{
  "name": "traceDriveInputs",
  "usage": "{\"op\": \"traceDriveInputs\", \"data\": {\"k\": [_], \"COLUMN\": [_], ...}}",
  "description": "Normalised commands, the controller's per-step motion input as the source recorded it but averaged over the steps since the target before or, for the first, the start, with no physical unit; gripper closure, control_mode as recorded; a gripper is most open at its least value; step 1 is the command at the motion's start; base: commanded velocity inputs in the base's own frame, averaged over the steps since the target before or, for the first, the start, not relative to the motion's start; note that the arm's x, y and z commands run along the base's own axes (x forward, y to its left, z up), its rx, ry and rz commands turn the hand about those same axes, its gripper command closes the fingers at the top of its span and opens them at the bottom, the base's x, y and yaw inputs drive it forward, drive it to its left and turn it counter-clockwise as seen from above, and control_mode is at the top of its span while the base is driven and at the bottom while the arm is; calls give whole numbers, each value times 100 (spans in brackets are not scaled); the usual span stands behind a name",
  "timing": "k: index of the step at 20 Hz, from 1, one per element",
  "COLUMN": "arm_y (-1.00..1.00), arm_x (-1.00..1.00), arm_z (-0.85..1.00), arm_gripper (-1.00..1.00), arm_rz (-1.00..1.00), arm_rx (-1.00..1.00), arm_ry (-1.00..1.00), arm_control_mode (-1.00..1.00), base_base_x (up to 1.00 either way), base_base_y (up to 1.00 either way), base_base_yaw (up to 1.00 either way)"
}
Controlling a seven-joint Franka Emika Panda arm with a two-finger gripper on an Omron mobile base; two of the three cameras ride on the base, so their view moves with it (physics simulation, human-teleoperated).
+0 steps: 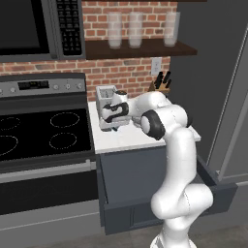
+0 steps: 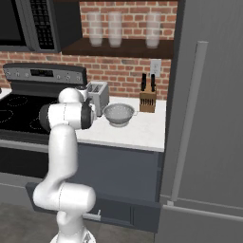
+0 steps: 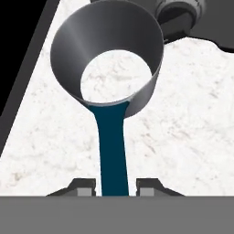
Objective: Pick the measuring cup from the drawer and place it on the counter.
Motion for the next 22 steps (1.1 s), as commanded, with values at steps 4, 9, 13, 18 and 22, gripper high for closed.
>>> {"op": "traceDriveInputs", "data": {"k": [4,9,13,18,22], "arm_y": [13,10,0,-2,-19], "arm_x": [11,0,0,-3,-46], "arm_z": [-48,-24,0,12,51], "arm_gripper": [100,-100,-100,-100,-100], "arm_rz": [0,0,0,0,0], "arm_rx": [0,0,0,0,0], "arm_ry": [0,-1,0,-4,-17], "arm_control_mode": [-100,-100,-100,-100,-100], "base_base_x": [0,0,0,0,0], "base_base_y": [0,0,0,0,0], "base_base_yaw": [0,0,0,0,0]}}
